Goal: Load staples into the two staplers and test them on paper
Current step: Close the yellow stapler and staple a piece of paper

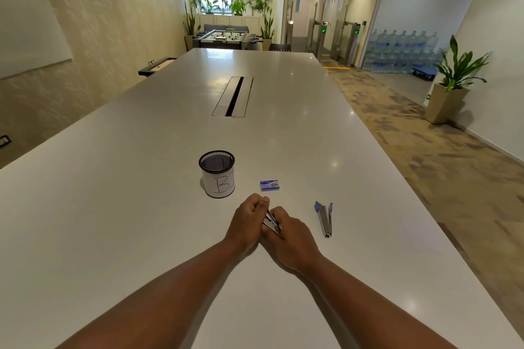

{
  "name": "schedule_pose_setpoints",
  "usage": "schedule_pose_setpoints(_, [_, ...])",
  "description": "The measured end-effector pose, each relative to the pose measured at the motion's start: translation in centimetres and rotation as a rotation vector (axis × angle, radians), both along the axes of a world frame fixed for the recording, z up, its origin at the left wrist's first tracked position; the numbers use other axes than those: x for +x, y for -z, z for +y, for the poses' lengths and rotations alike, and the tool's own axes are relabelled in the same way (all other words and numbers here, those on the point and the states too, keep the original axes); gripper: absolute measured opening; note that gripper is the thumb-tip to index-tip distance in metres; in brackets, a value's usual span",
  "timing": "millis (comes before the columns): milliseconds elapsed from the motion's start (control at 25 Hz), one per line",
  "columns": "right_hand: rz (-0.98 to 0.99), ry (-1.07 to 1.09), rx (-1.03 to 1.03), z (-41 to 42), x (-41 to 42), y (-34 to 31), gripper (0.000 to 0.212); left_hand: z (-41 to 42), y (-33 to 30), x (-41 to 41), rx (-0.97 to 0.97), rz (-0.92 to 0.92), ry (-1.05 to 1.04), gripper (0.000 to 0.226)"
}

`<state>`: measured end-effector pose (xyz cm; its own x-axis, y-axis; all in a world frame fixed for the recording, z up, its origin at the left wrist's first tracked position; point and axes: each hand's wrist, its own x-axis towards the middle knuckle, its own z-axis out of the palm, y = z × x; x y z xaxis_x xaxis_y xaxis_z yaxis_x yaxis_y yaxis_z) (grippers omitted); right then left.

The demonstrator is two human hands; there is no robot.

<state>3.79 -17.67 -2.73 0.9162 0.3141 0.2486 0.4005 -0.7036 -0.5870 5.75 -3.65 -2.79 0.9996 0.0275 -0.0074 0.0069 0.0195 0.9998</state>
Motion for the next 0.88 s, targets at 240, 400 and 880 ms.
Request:
schedule_pose_setpoints(240, [-0.130, 0.077, -0.154, 0.4, -0.9, 0.9, 0.039, -0.1, 0.4, 0.0, 0.054, -0.021, 0.008, 0.032])
schedule_pose_setpoints(400, [-0.117, 0.073, -0.176, 0.5, -0.9, 0.9, 0.032, -0.1, 0.5, 0.2, 0.165, -0.045, -0.033, 0.036])
schedule_pose_setpoints(880, [-0.125, 0.080, -0.193, 0.5, -0.6, 1.4, 0.033, -0.2, 0.0, -0.2, 0.322, -0.108, -0.080, 0.037])
